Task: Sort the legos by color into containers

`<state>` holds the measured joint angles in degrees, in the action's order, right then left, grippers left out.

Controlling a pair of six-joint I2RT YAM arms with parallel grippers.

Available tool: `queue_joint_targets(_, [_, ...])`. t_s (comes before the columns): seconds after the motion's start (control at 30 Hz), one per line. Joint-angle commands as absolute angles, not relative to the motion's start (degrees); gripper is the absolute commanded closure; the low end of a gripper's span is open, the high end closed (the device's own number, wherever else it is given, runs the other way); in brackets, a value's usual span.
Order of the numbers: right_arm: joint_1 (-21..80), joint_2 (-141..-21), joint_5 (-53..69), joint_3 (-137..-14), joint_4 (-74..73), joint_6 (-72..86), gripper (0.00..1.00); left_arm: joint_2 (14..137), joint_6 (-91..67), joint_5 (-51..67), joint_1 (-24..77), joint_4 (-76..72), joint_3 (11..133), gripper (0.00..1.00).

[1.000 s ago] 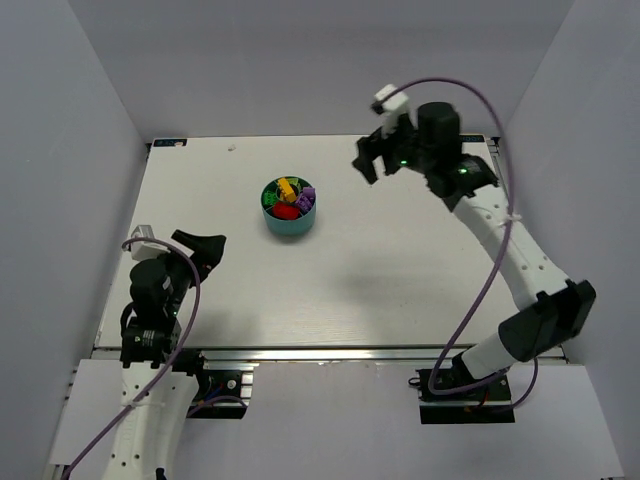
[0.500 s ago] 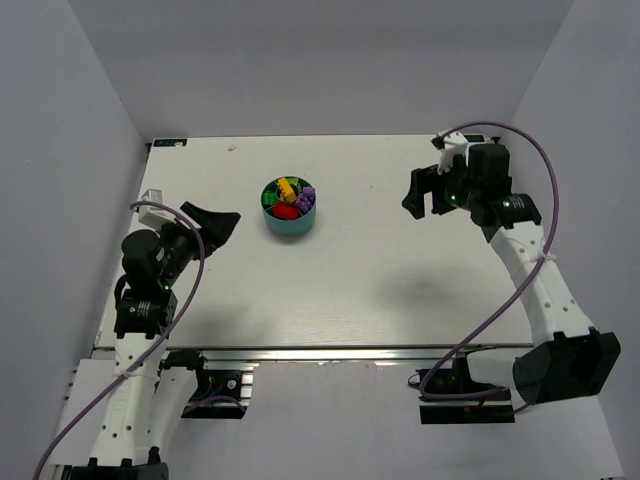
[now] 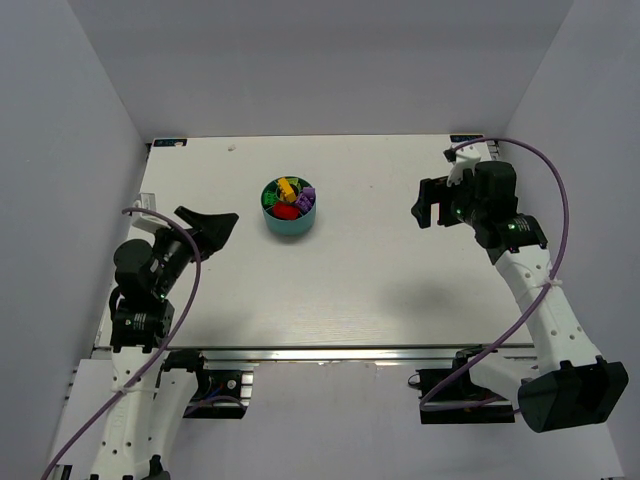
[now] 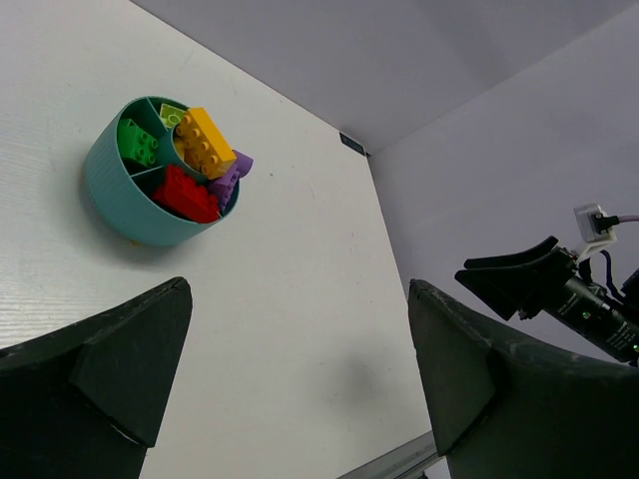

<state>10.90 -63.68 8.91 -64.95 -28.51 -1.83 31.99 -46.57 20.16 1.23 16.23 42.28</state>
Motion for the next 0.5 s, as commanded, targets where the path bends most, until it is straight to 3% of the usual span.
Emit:
queue_joint_targets(0.0, [10.72,-62.31,9.23,-64.86,-26.19,-1.14,0.11,31.55,-46.5,20.39,1.05,15.82,42.45,0.02])
queue_joint_targets(0.47, [10.64,-62.32,8.53,-63.81,-27.69,-2.64,0.1,30.94,-44.91,19.78,1.05,15.91,41.84,0.02])
